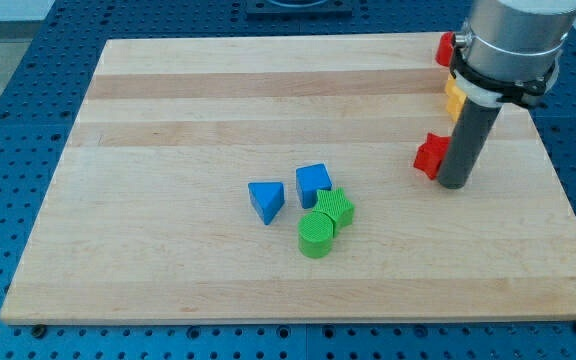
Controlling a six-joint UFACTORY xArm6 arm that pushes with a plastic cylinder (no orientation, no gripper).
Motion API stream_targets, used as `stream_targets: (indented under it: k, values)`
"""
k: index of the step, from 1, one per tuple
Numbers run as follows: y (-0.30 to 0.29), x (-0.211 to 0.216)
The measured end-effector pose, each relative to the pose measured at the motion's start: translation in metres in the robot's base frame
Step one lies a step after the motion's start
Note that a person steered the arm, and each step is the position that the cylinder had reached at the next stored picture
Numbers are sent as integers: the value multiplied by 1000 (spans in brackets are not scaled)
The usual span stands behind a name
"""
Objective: Push red star towards yellow heart
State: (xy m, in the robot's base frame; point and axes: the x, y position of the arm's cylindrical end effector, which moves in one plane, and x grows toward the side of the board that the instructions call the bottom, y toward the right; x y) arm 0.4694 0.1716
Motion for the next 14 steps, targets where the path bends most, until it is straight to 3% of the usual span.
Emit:
stream_targets:
  k: [4,7,10,14]
  values:
    - [-8,51]
    - [-79,38]
    - [-75,-16]
    - [-9,-15]
